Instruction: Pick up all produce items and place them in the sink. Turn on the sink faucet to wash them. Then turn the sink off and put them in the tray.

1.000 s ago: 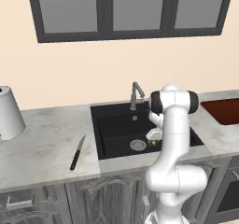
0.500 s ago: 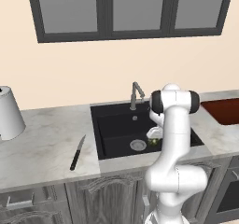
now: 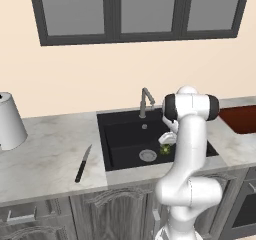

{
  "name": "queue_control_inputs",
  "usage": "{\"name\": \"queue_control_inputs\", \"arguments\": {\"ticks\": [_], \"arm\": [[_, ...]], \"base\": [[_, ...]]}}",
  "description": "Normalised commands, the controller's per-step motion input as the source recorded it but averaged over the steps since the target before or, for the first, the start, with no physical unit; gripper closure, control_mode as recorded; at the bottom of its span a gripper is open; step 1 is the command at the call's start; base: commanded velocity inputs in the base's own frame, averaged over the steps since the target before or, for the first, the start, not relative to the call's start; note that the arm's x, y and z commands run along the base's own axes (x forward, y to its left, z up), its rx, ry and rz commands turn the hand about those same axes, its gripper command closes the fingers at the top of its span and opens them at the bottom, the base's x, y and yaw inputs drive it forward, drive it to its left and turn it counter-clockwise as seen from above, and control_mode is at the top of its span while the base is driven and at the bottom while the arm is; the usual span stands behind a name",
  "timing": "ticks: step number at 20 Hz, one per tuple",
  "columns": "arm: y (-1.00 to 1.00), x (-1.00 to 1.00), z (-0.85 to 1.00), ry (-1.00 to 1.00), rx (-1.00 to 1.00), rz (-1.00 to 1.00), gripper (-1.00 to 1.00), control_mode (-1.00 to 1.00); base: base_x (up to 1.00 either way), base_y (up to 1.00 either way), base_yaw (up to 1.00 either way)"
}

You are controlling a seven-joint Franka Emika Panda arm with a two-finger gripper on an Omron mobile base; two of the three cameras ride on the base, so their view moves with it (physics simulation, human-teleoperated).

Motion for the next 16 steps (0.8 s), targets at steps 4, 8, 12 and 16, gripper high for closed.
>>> {"name": "queue_control_inputs", "arguments": {"ticks": [4, 8, 12, 16], "arm": [[0.0, -0.11, 0.63, -0.08, 0.0, 0.0, -1.0, -1.0], [0.0, -0.15, 0.67, -0.1, 0.0, 0.0, -1.0, -1.0], [0.0, -0.24, 0.61, -0.14, 0.0, 0.0, -1.0, -1.0], [0.0, -0.28, 0.57, -0.15, 0.0, 0.0, -1.0, -1.0]], "base": [[0.0, 0.0, 0.0], [0.0, 0.0, 0.0], [0.0, 0.0, 0.0], [0.0, 0.0, 0.0]]}}
